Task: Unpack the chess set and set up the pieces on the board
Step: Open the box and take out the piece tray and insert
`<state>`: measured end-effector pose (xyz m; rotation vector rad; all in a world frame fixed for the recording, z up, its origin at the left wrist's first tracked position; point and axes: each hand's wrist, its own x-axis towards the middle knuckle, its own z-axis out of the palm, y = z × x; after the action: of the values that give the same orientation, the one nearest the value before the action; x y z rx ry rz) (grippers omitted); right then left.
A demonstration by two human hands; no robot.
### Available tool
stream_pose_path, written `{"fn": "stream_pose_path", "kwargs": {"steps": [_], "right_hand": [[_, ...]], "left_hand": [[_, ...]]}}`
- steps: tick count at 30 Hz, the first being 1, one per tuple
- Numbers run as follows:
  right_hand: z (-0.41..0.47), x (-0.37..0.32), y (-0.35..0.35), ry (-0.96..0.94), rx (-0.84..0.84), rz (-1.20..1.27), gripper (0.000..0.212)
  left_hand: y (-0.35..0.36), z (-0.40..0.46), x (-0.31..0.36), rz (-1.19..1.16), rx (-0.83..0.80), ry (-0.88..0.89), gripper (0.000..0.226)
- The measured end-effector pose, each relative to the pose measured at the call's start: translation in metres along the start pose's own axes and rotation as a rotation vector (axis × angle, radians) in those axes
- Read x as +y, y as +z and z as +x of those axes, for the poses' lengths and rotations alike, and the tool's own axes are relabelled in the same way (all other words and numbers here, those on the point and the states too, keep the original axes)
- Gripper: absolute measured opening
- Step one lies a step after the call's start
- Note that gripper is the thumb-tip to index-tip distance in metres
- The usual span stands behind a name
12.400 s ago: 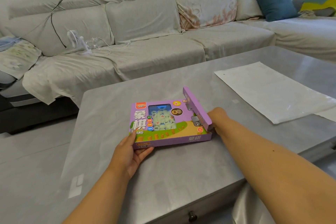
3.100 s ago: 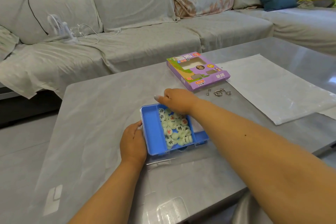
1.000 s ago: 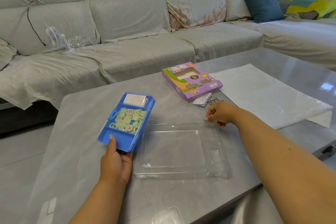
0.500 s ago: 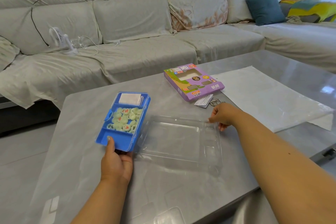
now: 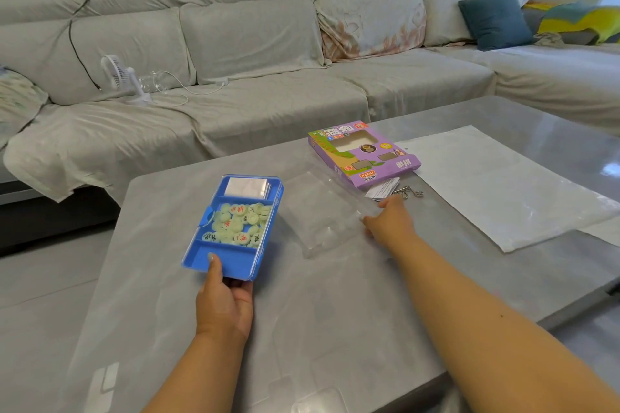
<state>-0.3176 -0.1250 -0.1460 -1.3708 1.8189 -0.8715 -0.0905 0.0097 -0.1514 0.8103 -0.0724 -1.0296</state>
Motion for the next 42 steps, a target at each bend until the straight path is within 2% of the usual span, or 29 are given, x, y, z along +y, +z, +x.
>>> {"fn": "stream_pose_path", "kwargs": {"steps": [2, 5, 7, 10, 14, 17, 20, 23, 25, 31, 34, 36, 38, 42], "right_hand": [[-0.011, 0.0, 0.016, -0.142, 0.001, -0.035, 0.037], [-0.026, -0.003, 0.038, -0.383, -0.135, -0.206, 0.048], [-0.027, -0.006, 0.05, -0.476, -0.205, -0.343, 0.048], [-0.018, -0.016, 0.06, -0.439, -0.199, -0.411, 0.04], [0.001, -0.04, 0.072, -0.347, -0.232, -0.393, 0.04], [0.023, -0.054, 0.085, -0.269, -0.33, -0.259, 0.039], [0.042, -0.057, 0.093, -0.199, -0.444, -0.084, 0.05], [0.049, -0.062, 0.093, -0.032, -0.531, 0.158, 0.054], [0.051, -0.064, 0.093, 0.026, -0.545, 0.221, 0.053], [0.039, -0.066, 0.084, 0.042, -0.521, 0.256, 0.042], [0.024, -0.074, 0.064, 0.085, -0.484, 0.403, 0.032], [0.013, -0.075, 0.048, 0.068, -0.51, 0.455, 0.034], [0.001, -0.073, 0.034, -0.027, -0.529, 0.377, 0.032], [-0.015, -0.053, 0.02, -0.247, -0.39, -0.005, 0.026]], "left_hand": [[-0.001, 0.001, 0.0, 0.005, -0.005, -0.01, 0.015], [-0.001, 0.002, 0.0, 0.02, -0.006, -0.021, 0.015], [-0.001, 0.003, 0.0, 0.023, -0.012, -0.026, 0.016], [-0.002, 0.003, 0.0, 0.026, -0.024, -0.032, 0.017], [-0.002, 0.005, 0.0, 0.039, -0.043, -0.046, 0.019], [-0.002, 0.006, -0.001, 0.084, -0.06, -0.047, 0.02], [-0.001, 0.007, -0.002, 0.12, -0.06, -0.038, 0.02], [-0.001, 0.008, -0.003, 0.138, -0.056, -0.031, 0.019], [-0.001, 0.009, -0.004, 0.148, -0.065, -0.027, 0.02], [0.001, 0.006, -0.004, 0.173, -0.099, -0.009, 0.027], [0.0, 0.005, -0.004, 0.234, -0.117, -0.009, 0.03], [-0.001, 0.006, -0.005, 0.294, -0.138, -0.012, 0.032], [0.0, 0.005, -0.004, 0.326, -0.167, -0.039, 0.034], [0.0, 0.003, 0.0, 0.433, -0.254, -0.092, 0.037]]}}
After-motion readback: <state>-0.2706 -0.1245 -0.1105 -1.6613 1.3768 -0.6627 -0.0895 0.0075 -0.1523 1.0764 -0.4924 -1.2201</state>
